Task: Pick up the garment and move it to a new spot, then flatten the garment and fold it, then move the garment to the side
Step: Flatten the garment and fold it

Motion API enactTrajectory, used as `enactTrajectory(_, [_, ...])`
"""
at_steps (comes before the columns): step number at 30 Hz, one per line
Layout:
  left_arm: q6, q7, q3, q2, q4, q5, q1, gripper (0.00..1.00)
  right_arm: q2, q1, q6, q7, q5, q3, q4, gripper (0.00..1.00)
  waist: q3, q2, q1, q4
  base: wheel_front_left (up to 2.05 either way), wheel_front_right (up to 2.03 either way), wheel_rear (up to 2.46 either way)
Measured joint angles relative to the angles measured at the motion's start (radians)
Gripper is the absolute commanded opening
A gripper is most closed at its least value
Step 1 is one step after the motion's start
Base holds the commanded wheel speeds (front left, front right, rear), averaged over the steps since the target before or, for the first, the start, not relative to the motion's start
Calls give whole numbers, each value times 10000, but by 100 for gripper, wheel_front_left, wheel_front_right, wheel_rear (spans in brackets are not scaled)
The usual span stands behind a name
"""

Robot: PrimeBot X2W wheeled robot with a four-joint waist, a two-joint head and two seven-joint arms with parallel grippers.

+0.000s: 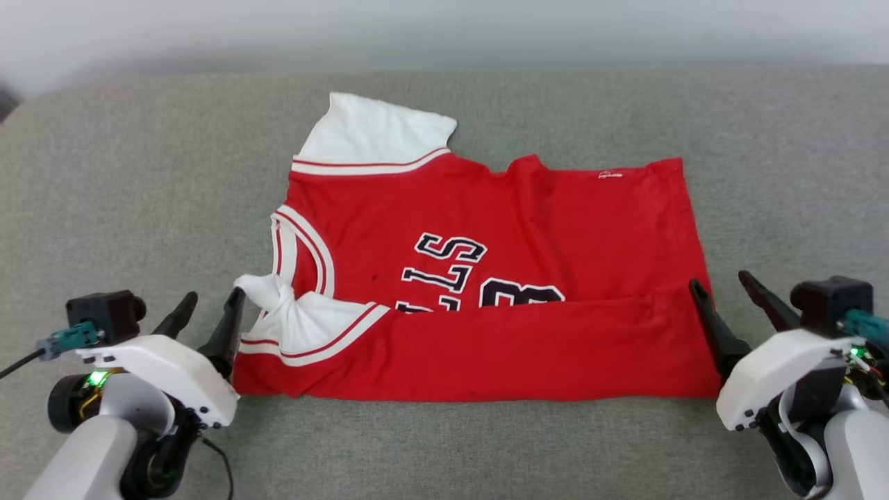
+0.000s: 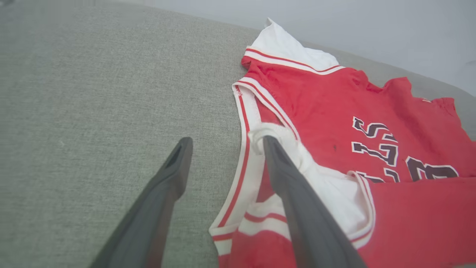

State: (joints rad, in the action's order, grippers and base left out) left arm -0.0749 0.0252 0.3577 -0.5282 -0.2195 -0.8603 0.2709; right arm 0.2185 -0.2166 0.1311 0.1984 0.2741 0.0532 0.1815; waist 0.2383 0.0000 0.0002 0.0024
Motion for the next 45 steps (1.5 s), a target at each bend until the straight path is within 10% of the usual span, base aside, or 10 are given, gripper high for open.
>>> enactTrajectory(15, [-290,3287,134,-2034,1937,-826,-923,100,-1091,1902,0,-1697,-989,-702,-2378,100,-1165,0,-2,-673,0,0,0])
enactTrajectory(27, [516,4746,746,-1601,242,-1814,-495,100,-1465,2040,0,-1152,-1166,-635,-2882,100,-47,0,-2,-1118,0,0,0])
enactTrajectory(30, [865,4916,779,-1423,-150,-2113,-240,0,-1476,2040,0,-830,-1032,-834,-2905,100,95,0,-3,-1143,0,0,0])
enactTrajectory(45, [1419,4642,1030,-1262,311,-1939,-36,0,105,1324,-2,5436,1204,-1603,-2063,100,-214,0,-2,-381,0,0,0])
